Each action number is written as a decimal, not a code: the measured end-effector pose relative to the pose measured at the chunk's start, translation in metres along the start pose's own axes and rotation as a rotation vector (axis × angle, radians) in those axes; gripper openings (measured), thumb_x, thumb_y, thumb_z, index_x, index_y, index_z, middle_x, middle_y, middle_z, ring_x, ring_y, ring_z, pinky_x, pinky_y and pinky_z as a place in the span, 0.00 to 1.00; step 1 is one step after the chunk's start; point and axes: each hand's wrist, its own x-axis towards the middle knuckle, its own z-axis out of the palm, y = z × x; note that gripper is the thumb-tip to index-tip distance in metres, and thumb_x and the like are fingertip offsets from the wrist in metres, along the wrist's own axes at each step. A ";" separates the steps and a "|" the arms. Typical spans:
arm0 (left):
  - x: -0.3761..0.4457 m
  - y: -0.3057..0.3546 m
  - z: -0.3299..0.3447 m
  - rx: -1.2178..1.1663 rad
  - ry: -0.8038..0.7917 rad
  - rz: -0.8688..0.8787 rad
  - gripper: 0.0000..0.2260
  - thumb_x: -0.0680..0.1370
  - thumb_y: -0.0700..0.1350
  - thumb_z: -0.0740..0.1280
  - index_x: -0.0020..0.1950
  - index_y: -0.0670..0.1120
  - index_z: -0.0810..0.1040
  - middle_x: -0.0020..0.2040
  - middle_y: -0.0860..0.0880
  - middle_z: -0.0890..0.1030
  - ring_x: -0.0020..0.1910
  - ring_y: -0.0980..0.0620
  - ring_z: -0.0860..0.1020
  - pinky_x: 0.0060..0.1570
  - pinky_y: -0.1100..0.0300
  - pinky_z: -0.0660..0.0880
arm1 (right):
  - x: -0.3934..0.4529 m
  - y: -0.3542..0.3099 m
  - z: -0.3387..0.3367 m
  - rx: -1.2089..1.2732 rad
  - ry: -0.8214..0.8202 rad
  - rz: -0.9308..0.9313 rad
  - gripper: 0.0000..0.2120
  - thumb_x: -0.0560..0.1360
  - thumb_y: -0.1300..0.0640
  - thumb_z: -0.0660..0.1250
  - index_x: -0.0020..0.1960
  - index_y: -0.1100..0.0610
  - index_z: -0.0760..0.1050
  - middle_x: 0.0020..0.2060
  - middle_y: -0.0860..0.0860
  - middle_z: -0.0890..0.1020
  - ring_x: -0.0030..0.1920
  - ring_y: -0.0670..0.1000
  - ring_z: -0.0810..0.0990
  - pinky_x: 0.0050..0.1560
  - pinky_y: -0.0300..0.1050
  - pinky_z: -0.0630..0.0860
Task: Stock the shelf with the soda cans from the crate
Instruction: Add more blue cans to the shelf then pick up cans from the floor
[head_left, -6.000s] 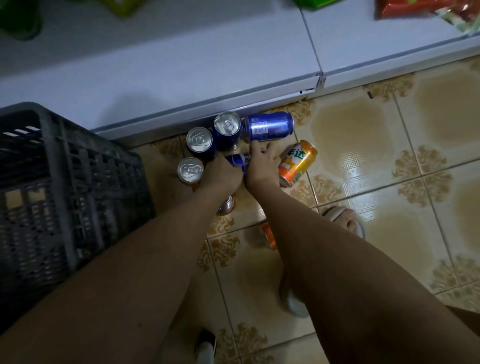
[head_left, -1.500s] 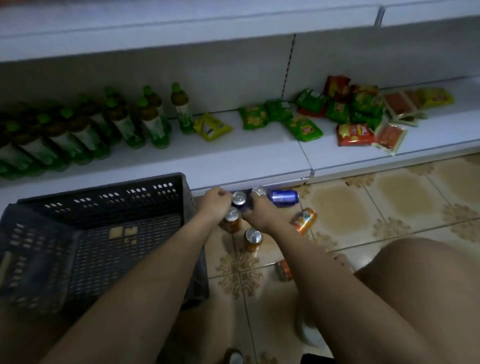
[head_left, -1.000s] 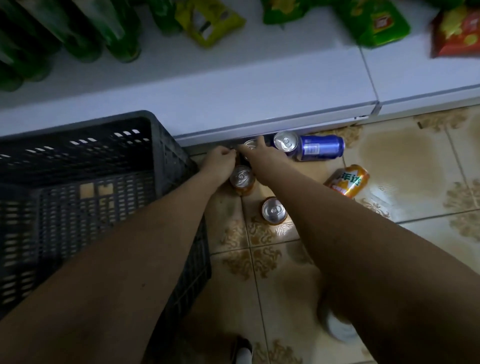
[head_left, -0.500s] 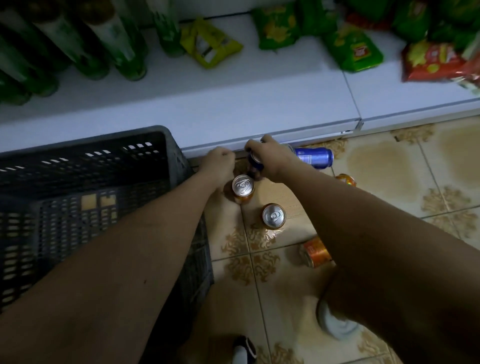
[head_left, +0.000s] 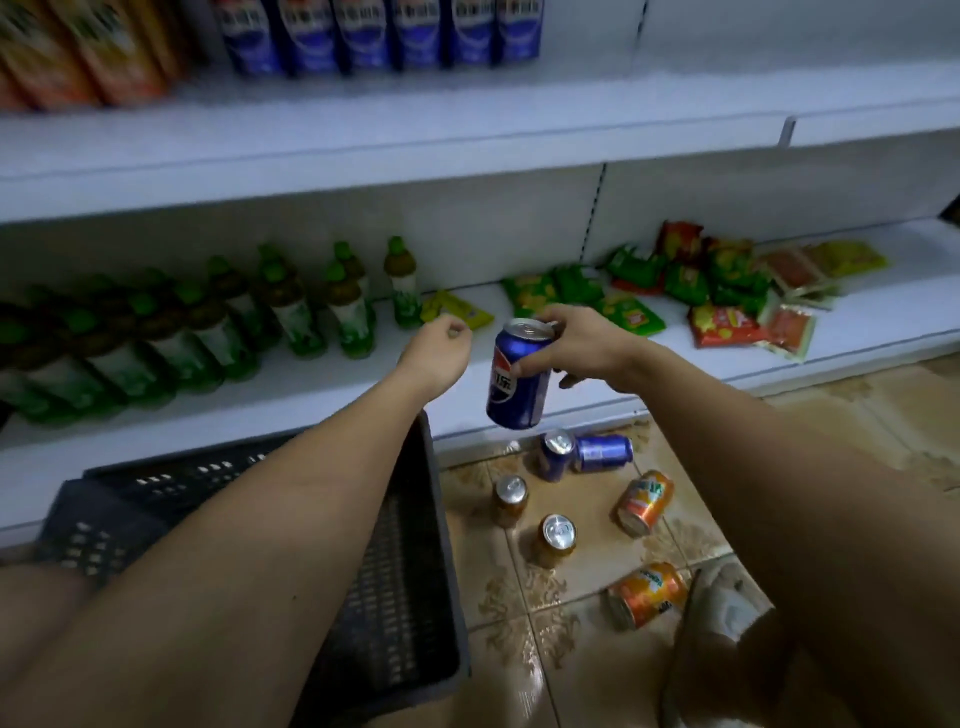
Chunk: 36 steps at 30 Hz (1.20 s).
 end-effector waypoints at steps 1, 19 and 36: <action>-0.003 0.010 -0.015 -0.007 0.034 0.037 0.13 0.82 0.48 0.60 0.63 0.46 0.76 0.60 0.46 0.79 0.57 0.45 0.76 0.53 0.57 0.70 | -0.007 -0.012 -0.004 0.080 0.001 -0.023 0.30 0.66 0.57 0.80 0.65 0.55 0.73 0.55 0.51 0.80 0.51 0.50 0.79 0.45 0.47 0.80; 0.007 0.063 -0.234 0.292 0.500 0.267 0.14 0.82 0.53 0.58 0.65 0.53 0.75 0.58 0.50 0.80 0.54 0.48 0.76 0.56 0.49 0.75 | -0.006 -0.221 0.048 0.976 0.173 -0.218 0.26 0.69 0.56 0.78 0.61 0.56 0.69 0.47 0.55 0.82 0.42 0.53 0.83 0.45 0.52 0.83; 0.080 0.000 -0.291 0.830 0.250 0.186 0.27 0.78 0.68 0.47 0.75 0.62 0.58 0.75 0.51 0.60 0.74 0.47 0.58 0.68 0.37 0.56 | 0.125 -0.331 0.061 0.632 0.301 -0.458 0.35 0.68 0.53 0.79 0.71 0.55 0.69 0.55 0.48 0.77 0.54 0.49 0.78 0.52 0.44 0.77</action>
